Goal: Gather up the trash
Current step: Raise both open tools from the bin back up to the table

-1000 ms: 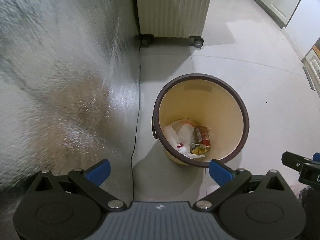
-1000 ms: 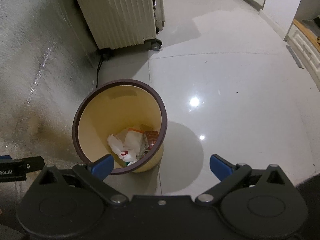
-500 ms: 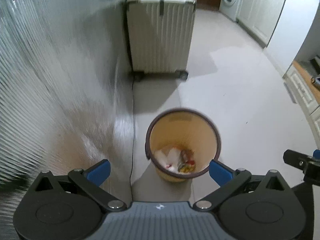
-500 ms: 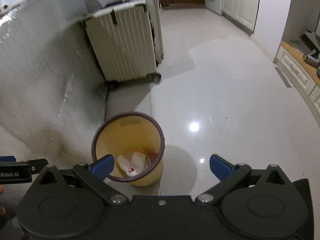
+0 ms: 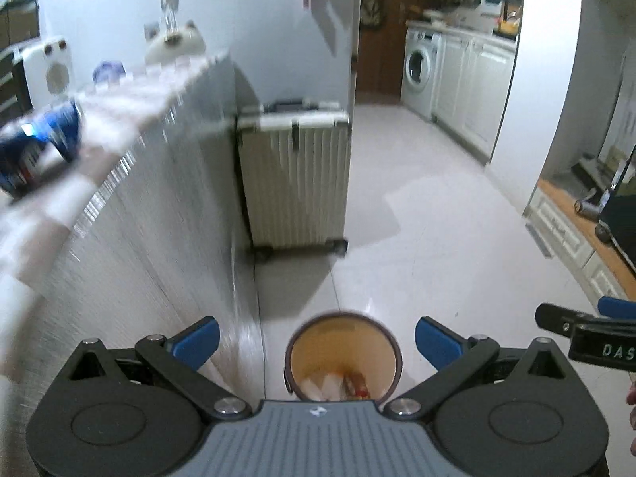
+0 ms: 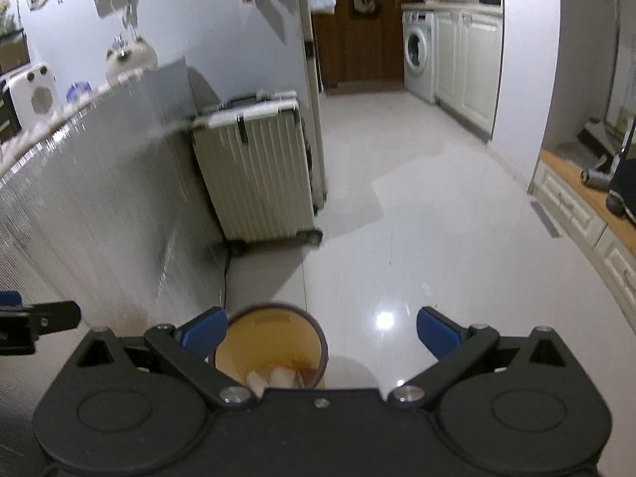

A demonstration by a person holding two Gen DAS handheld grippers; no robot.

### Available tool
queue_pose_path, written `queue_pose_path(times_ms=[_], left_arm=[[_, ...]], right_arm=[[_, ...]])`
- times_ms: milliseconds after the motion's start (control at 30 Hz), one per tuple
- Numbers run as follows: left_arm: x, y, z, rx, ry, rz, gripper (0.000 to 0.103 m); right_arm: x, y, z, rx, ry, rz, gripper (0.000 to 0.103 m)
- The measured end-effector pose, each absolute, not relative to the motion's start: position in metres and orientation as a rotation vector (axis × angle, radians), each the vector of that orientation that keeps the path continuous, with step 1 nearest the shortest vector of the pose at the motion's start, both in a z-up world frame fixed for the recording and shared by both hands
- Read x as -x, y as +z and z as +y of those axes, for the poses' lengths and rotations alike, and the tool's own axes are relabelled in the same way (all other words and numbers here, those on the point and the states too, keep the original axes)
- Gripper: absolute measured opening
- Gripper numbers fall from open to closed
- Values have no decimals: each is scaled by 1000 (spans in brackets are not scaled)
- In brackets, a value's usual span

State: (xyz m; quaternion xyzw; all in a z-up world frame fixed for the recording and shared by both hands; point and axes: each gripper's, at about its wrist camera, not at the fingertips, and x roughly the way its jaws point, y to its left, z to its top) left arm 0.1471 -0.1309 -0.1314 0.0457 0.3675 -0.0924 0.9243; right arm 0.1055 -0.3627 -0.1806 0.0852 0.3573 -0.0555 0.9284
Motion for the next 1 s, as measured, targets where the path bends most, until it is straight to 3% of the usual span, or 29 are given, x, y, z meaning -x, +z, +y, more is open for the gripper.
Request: queue_pose_path(times_ms=[567,1000], left_arm=[[-79,-13,-88,-105,-126,533,103],[-36,41,-15,-119,-24,443,103]], right_arm=[[-58,-70,-337,-137,-64,517,103],[-50,-17,-280,-80,76,406,103]])
